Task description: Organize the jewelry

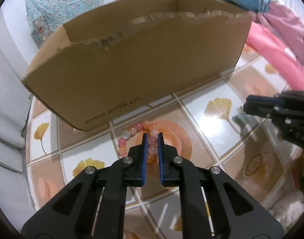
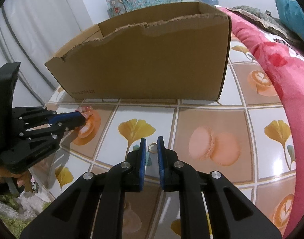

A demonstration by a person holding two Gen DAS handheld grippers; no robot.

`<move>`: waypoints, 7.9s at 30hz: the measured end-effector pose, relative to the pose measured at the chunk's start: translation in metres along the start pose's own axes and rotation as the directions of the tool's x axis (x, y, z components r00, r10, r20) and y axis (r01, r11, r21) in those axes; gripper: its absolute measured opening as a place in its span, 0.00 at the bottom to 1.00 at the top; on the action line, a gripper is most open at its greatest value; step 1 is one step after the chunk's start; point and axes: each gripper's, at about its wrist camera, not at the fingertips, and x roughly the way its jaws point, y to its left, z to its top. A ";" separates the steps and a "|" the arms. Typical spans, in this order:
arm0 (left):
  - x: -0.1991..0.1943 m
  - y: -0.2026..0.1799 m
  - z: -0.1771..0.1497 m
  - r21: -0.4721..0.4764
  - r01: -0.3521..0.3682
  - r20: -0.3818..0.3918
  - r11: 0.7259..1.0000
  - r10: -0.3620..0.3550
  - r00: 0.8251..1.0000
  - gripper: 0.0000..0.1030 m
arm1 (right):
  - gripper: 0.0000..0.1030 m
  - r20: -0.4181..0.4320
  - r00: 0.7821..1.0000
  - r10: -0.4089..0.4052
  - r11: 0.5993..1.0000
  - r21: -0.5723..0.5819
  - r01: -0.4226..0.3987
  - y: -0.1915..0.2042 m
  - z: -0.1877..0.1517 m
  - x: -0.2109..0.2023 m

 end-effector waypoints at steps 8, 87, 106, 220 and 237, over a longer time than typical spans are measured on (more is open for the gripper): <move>-0.051 0.038 -0.001 -0.135 0.154 0.114 0.979 -0.139 0.984 0.08 | 0.11 0.066 0.995 0.071 0.995 0.061 -0.075 -0.009 0.002 -0.036; 0.111 0.105 0.210 -0.259 0.261 -0.351 0.930 -0.342 0.872 0.09 | 0.12 -0.493 0.867 0.069 0.994 -0.042 -0.103 0.006 0.232 0.149; -0.005 0.126 0.204 -0.243 0.350 -0.062 0.905 -0.374 0.925 0.63 | 0.32 -0.207 0.950 0.234 0.970 0.118 -0.213 -0.017 0.240 0.045; -0.104 0.044 -0.026 -0.403 -0.205 0.017 0.892 0.231 0.973 0.91 | 0.94 -0.054 0.957 -0.285 0.954 0.082 0.289 0.085 0.008 -0.052; -0.098 0.028 -0.010 -0.383 -0.264 -0.059 0.885 0.262 0.963 0.91 | 0.94 -0.074 0.950 -0.305 0.942 0.123 0.312 0.078 0.009 -0.052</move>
